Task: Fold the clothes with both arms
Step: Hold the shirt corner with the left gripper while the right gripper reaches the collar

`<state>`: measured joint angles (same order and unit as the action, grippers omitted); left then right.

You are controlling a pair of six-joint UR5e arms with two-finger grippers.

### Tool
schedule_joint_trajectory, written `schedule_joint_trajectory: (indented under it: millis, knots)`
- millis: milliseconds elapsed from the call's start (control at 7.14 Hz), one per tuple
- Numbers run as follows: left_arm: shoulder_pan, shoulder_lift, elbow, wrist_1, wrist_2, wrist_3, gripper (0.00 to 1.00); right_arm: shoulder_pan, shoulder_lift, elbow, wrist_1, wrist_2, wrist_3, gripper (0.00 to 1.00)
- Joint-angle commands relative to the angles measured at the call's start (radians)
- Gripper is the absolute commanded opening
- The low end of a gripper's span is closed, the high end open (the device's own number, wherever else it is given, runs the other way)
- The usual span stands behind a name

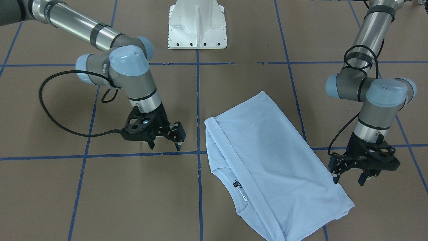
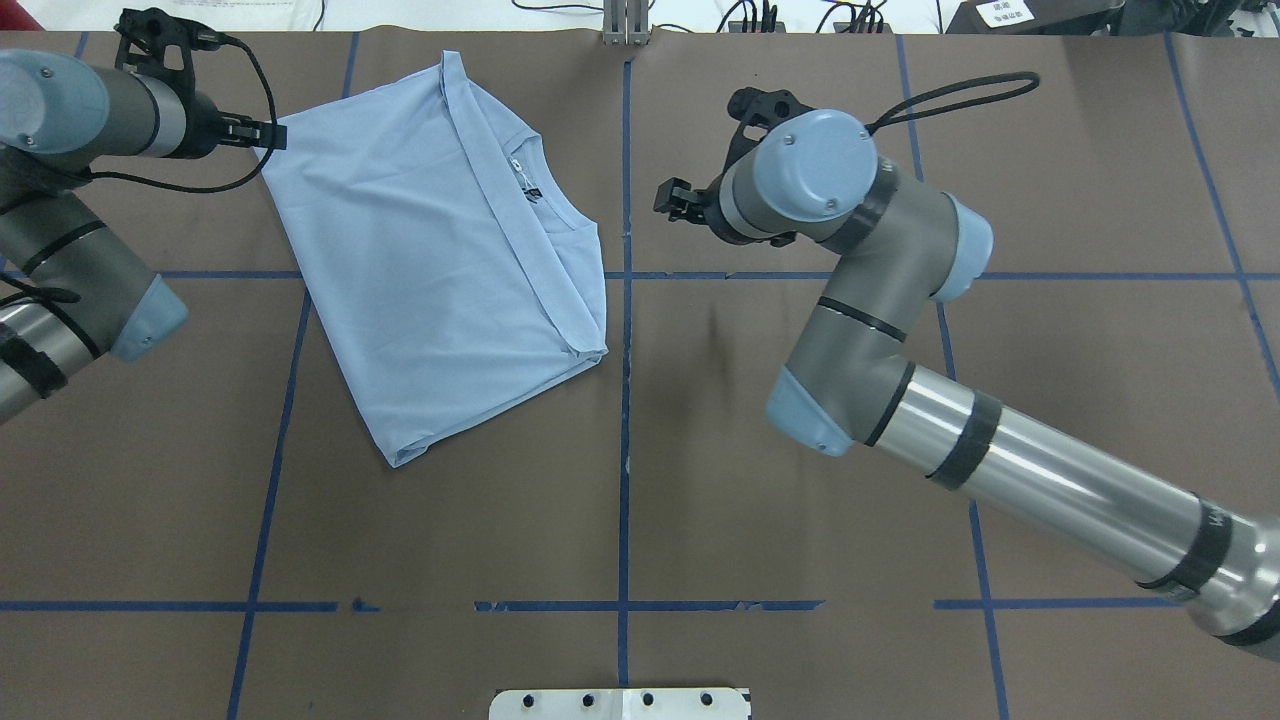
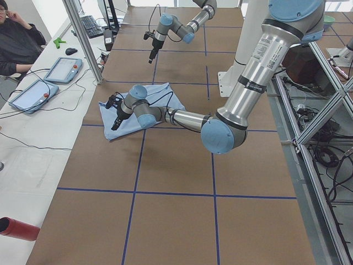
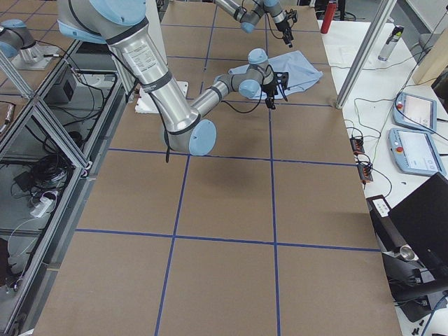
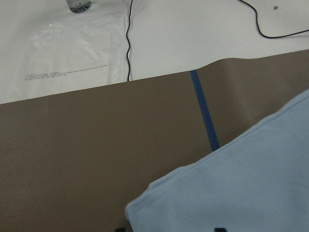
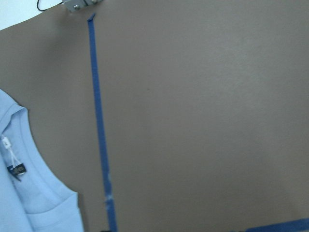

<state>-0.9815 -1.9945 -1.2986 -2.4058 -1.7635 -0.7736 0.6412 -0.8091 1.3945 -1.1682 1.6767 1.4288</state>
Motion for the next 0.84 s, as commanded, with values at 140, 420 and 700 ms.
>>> schedule_joint_trajectory:
  millis: [140,420,700]
  knots:
    - [0.001,0.066,-0.102,-0.001,-0.021,-0.006,1.0,-0.095,0.227,-0.263,-0.015,-0.095,0.065,0.71]
    - [0.001,0.066,-0.102,-0.003,-0.021,-0.006,1.0,-0.132,0.277,-0.343,-0.015,-0.145,0.073,0.69]
    - [0.001,0.066,-0.1,-0.003,-0.021,-0.006,1.0,-0.146,0.286,-0.371,-0.021,-0.164,0.069,0.62]
